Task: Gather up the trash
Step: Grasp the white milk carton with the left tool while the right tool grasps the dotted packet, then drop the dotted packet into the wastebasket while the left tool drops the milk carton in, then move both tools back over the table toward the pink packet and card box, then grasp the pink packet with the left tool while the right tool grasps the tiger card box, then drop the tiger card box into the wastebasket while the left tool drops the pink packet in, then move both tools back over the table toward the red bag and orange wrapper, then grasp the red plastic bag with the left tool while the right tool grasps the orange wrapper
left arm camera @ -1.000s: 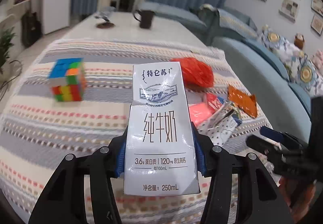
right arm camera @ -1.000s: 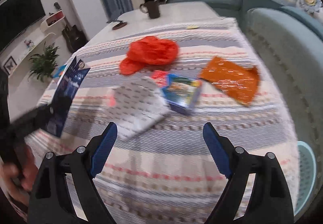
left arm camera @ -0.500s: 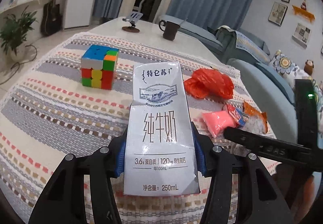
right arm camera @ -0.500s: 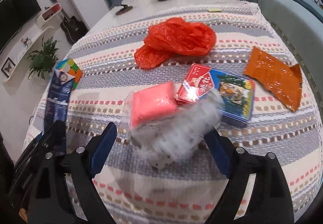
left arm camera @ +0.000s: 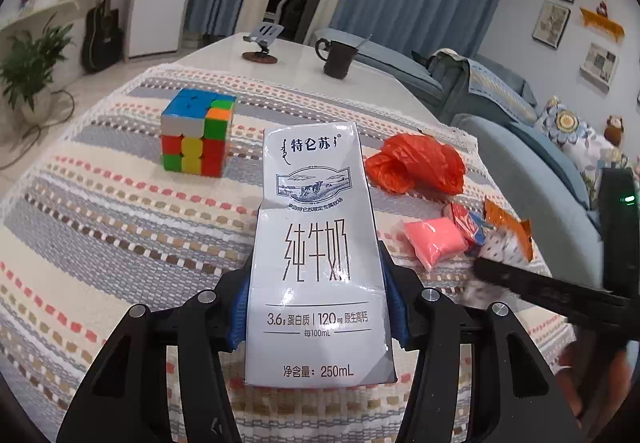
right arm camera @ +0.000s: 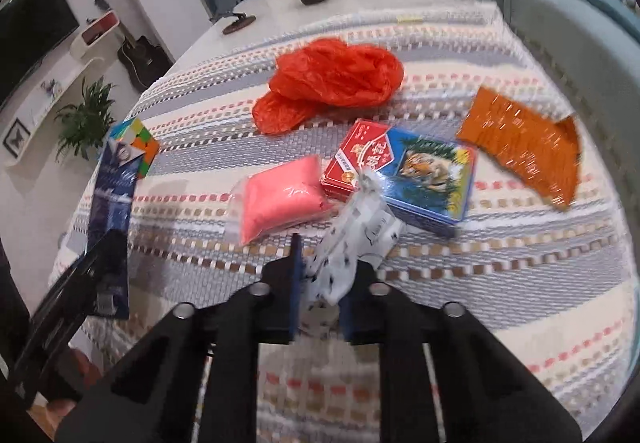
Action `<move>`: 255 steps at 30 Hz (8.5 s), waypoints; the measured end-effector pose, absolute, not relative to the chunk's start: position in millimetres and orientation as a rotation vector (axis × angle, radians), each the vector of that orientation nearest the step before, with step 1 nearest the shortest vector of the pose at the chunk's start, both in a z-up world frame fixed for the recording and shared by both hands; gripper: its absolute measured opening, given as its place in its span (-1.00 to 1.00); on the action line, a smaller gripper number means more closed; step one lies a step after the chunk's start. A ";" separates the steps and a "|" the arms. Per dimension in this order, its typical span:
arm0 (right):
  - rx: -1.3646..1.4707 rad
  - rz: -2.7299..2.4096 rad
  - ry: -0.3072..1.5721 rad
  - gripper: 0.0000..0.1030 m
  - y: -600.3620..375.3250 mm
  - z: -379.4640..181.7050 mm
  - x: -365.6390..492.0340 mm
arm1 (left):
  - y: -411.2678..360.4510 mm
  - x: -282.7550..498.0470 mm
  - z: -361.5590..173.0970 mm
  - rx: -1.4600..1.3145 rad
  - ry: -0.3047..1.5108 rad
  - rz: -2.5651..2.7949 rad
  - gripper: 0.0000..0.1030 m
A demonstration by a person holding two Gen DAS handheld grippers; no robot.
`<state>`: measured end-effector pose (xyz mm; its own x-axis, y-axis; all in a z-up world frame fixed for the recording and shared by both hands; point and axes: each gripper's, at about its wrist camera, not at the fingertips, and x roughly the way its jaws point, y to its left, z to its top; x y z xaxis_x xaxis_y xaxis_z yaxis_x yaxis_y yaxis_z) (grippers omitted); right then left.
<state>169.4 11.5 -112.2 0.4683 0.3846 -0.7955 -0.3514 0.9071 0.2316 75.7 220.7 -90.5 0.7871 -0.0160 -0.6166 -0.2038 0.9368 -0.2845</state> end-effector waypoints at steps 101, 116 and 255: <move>-0.021 0.432 0.971 0.49 -57.7 -136.9 225.8 | 111.3 184.5 -121.0 0.012 0.917 -0.254 -0.17; -0.198 0.600 0.851 0.04 11.6 -113.7 165.1 | 200.8 141.0 -116.3 -0.305 0.818 -0.033 -0.29; 0.032 0.059 0.797 -0.94 -111.7 -117.4 238.3 | 109.0 214.9 -101.3 -0.273 0.777 -0.112 -0.67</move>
<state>238.3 -111.7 -117.4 0.6973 0.0653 -0.7138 -0.0409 0.9978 0.0514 214.9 109.0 -101.3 0.7093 -0.2002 -0.6759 -0.0002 0.9588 -0.2842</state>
